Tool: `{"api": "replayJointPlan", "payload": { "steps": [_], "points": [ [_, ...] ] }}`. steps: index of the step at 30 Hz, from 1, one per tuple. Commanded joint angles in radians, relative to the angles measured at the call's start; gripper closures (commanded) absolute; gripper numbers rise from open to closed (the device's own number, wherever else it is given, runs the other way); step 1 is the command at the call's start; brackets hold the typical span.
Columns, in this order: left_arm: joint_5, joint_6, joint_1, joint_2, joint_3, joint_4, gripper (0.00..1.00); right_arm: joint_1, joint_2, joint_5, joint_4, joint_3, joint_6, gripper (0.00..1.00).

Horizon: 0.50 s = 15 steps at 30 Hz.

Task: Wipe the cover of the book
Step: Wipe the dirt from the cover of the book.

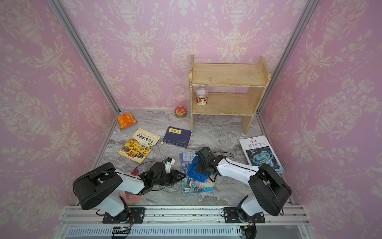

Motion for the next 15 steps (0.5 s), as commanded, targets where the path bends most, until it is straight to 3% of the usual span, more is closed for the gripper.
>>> {"api": "replayJointPlan", "payload": {
  "steps": [1,4,6,10,15],
  "points": [
    [0.000,0.004,-0.007,-0.043,0.002,0.025,0.83,0.009,0.098,-0.024,-0.100,-0.086,0.037,1.00],
    [0.030,0.028,-0.008,-0.032,0.028,0.011,0.88,0.008,0.095,-0.027,-0.093,-0.082,0.039,1.00],
    [0.043,0.025,-0.008,-0.018,0.027,0.042,1.00,0.008,0.091,-0.023,-0.098,-0.066,0.033,1.00],
    [0.081,0.047,0.001,0.012,0.035,0.041,1.00,0.010,0.139,-0.025,-0.115,0.029,0.004,1.00],
    [0.198,0.115,0.045,0.047,0.080,-0.095,1.00,0.075,0.312,-0.064,-0.080,0.218,0.001,1.00]
  ]
}}
